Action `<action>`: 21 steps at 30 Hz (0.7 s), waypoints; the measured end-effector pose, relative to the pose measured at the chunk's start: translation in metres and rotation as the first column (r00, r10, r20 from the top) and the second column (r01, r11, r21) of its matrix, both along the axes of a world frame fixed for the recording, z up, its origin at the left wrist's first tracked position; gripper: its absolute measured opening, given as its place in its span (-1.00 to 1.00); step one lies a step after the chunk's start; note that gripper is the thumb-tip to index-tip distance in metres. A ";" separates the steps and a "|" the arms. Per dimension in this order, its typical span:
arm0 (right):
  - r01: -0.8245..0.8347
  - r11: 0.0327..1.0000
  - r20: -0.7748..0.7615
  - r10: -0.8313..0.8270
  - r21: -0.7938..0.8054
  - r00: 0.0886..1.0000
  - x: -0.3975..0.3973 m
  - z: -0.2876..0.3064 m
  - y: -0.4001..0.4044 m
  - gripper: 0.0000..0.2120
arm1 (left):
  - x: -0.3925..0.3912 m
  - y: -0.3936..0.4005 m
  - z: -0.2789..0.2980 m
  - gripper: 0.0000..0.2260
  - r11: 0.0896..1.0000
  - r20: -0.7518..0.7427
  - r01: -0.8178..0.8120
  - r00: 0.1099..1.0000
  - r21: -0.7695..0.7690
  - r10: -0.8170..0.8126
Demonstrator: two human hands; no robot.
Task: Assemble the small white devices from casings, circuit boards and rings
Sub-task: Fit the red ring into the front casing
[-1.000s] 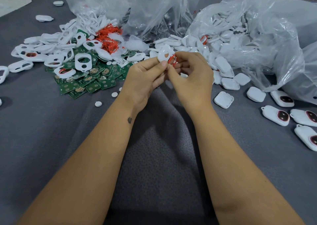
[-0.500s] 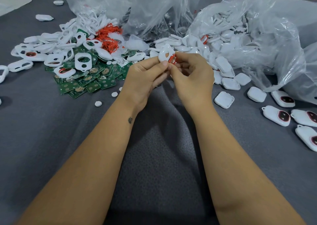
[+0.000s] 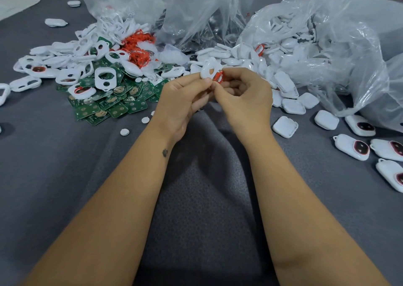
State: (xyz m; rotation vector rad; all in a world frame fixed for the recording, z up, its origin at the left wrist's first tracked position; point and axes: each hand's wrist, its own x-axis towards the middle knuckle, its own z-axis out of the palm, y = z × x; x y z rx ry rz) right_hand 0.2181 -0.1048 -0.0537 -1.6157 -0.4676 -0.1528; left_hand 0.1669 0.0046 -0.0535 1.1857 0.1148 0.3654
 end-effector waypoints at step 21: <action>0.073 0.975 0.228 -0.024 -0.209 0.973 -0.004 -0.005 0.006 -0.88 | 0.002 0.003 -0.002 -0.69 0.989 -0.055 -0.130 0.989 0.066 0.134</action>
